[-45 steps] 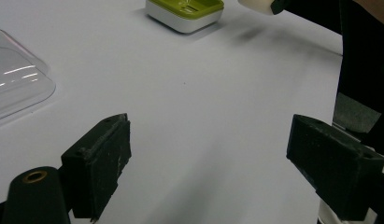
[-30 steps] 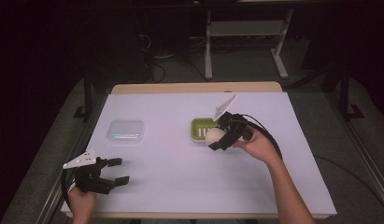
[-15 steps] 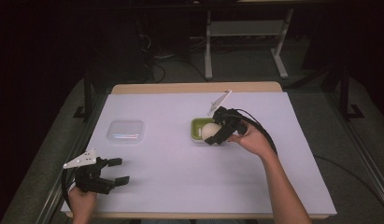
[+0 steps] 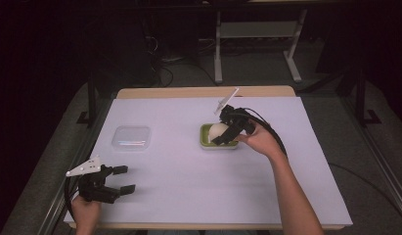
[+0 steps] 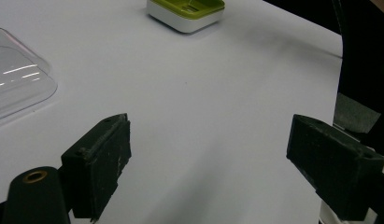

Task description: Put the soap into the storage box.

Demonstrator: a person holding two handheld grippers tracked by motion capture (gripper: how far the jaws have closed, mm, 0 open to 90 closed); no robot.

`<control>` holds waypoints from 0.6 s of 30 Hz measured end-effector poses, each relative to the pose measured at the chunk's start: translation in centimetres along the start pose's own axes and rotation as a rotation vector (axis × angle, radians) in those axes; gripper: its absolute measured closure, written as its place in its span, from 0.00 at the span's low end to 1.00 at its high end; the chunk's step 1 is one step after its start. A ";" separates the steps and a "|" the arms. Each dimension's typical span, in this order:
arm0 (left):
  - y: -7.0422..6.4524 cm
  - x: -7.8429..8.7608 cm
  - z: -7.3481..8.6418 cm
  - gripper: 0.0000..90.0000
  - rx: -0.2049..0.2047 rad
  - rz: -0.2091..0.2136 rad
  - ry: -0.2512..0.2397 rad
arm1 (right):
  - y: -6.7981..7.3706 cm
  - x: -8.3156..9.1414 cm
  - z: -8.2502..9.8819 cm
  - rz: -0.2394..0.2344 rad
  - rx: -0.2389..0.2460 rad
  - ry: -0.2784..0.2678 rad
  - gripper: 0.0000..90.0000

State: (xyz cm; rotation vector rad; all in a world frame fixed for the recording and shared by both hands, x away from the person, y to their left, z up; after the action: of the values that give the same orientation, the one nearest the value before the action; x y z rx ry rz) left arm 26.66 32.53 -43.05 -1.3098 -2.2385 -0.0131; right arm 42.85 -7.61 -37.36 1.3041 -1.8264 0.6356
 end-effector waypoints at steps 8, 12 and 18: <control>0.0 0.0 0.0 0.15 0.001 0.002 0.000 | -0.9 -0.7 -0.2 0.009 -0.014 0.019 0.27; 0.0 0.0 0.0 0.15 -0.001 0.002 0.003 | -1.1 -1.1 -0.1 0.011 -0.019 0.027 0.27; 0.0 0.1 0.1 0.15 0.001 0.001 0.003 | -1.7 -1.9 0.0 0.015 -0.045 0.035 0.27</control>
State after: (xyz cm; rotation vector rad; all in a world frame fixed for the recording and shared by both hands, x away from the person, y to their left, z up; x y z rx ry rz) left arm 26.60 32.60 -43.07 -1.3101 -2.2353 -0.0133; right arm 44.78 -7.18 -39.06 1.2432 -1.8138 0.6183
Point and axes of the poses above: each handheld gripper's, and its own axes: x roughly backward along the jaws, z roughly out of its underside, y roughly to its left, the point moved 2 cm from there along -x, roughly forward along the jaws
